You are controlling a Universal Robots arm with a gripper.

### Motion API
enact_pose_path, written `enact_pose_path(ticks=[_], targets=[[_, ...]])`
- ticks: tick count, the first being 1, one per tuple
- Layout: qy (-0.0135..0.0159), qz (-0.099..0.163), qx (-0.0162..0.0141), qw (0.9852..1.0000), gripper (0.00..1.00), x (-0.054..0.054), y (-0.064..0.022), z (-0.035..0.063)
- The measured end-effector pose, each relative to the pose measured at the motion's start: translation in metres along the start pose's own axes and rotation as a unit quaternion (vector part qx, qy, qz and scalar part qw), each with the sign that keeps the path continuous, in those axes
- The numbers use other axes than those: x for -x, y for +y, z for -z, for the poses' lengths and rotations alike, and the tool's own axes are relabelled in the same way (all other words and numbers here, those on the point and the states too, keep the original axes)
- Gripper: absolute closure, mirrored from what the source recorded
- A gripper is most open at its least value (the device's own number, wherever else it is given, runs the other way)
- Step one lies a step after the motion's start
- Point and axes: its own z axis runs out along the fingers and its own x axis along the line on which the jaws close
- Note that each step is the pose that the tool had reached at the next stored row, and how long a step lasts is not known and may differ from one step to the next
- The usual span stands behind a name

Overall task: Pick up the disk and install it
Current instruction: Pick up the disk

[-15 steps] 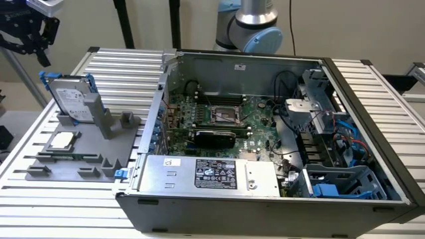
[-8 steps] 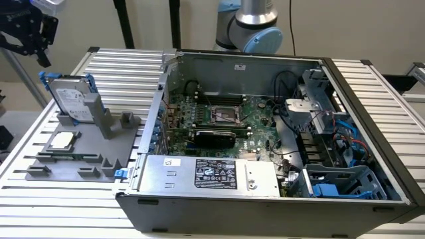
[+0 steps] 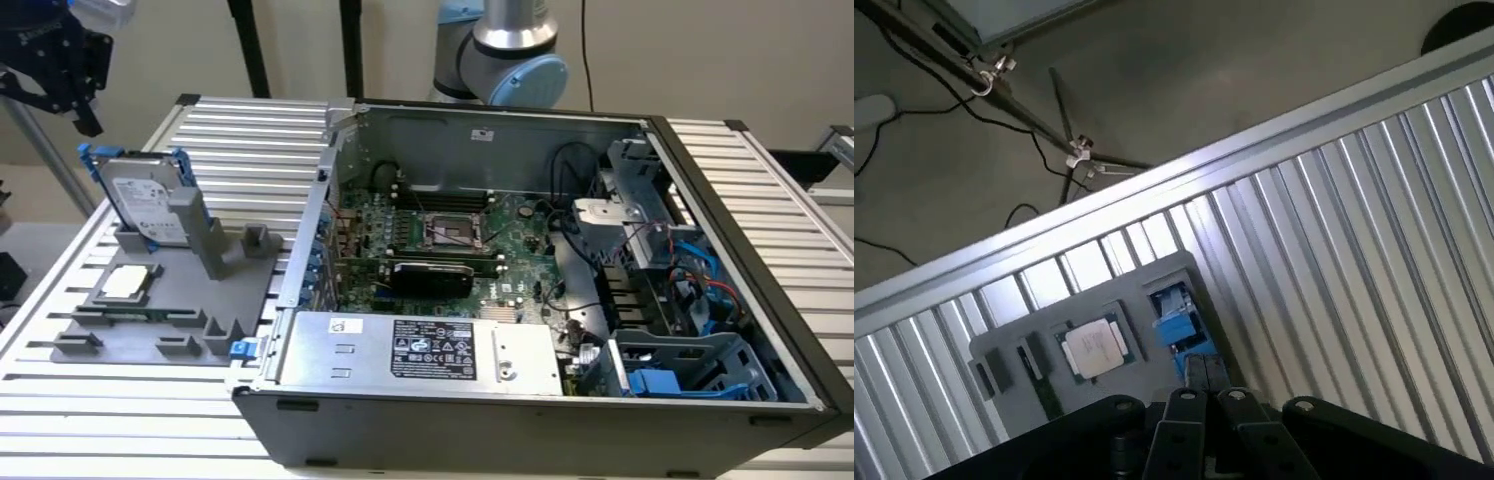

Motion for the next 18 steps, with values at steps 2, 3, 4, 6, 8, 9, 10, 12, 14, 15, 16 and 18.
enact_pose_path(ticks=[2, 3, 4, 6, 8, 9, 10, 12, 14, 15, 16, 18], targets=[[0.0005, 0.018, 0.0002, 0.9998, 1.00, 0.0000, 0.0000, -0.0002], [0.0007, 0.027, 0.0002, 0.9996, 1.00, 0.0000, 0.0000, -0.0003], [0.0009, 0.035, 0.0003, 0.9994, 1.00, 0.0000, -0.0001, -0.0004], [0.0015, 0.050, 0.0006, 0.9987, 1.00, 0.0003, -0.0005, -0.0003], [0.0018, 0.061, 0.0008, 0.9981, 1.00, 0.0008, -0.0020, -0.0002], [0.0019, 0.066, 0.0008, 0.9978, 1.00, 0.0012, -0.0030, -0.0002], [0.0020, 0.070, 0.0009, 0.9975, 1.00, 0.0016, -0.0041, -0.0001], [0.0023, 0.081, 0.0010, 0.9967, 1.00, 0.0023, -0.0057, -0.0002], [0.0027, 0.096, 0.0011, 0.9954, 1.00, 0.0024, -0.0061, -0.0004], [0.0030, 0.105, 0.0013, 0.9944, 1.00, 0.0024, -0.0061, -0.0006], [0.0033, 0.115, 0.0014, 0.9934, 1.00, 0.0024, -0.0062, -0.0007], [0.0040, 0.133, 0.0018, 0.9912, 1.00, 0.0024, -0.0062, -0.0009]])
